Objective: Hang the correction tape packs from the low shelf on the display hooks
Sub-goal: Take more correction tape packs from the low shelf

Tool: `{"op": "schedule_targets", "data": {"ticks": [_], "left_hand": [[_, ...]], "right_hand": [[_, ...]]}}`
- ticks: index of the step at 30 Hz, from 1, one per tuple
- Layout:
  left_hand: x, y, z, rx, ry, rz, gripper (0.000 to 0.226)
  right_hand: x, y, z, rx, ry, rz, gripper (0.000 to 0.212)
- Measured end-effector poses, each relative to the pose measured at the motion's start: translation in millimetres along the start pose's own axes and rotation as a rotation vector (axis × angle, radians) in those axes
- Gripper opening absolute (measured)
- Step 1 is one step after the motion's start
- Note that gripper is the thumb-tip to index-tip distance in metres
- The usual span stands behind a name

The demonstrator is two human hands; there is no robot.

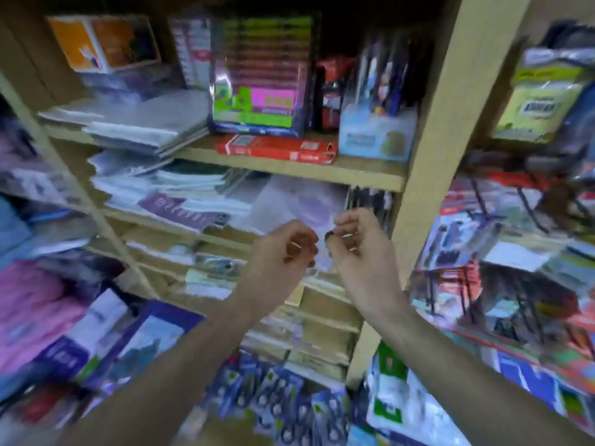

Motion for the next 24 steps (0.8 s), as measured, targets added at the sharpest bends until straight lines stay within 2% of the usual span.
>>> {"op": "schedule_targets", "data": {"ticks": [2,3,6,10,13,16,19,22,23,24], "left_hand": [[-9.6,8.8,-67.4,0.002,0.156,-0.001,0.035],[-15.9,14.4,-97.9,0.013,0.23,-0.004,0.034],[-37.4,29.4,-180.9,0.061,0.423,-0.052,0.01],[-67.4,37.7,-289.6,0.147,0.636,-0.05,0.012],[-86.2,36.3,-353.8,0.212,0.785,-0.037,0.021],[-100.7,31.0,-411.2,0.232,0.901,-0.066,0.014],[-112.8,23.1,-466.2,0.228,0.989,-0.07,0.019],[-119.0,11.0,-518.0,0.215,1.084,-0.084,0.028],[-119.8,4.8,-536.3,0.161,1.122,-0.073,0.031],[-120.1,-2.4,-554.8,0.107,1.172,-0.062,0.034]], "right_hand": [[-30.0,-50.9,34.4,-0.035,-0.142,-0.039,0.02],[-45.6,-73.5,50.7,-0.064,-0.189,-0.058,0.019],[-92.9,-130.6,94.4,-0.158,-0.319,-0.169,0.011],[-150.2,-190.6,151.6,-0.182,-0.528,-0.312,0.009],[-191.4,-227.5,195.7,-0.204,-0.731,-0.362,0.011],[-228.4,-260.8,236.1,-0.215,-0.915,-0.387,0.01],[-266.7,-288.9,281.5,-0.271,-1.07,-0.445,0.009],[-301.0,-311.9,325.4,-0.297,-1.168,-0.509,0.021],[-309.4,-317.1,337.8,-0.297,-1.197,-0.509,0.03],[-316.7,-322.3,350.1,-0.295,-1.228,-0.51,0.048]]}}
Point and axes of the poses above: each hand's wrist, its own x-axis towards the middle knuckle, its own y-axis out of the back of the hand, z = x × y, the point moved 2 cm from there along x, towards the middle knuckle, and after that the axes turned 11 degrees about y, right-handed, at the moved point
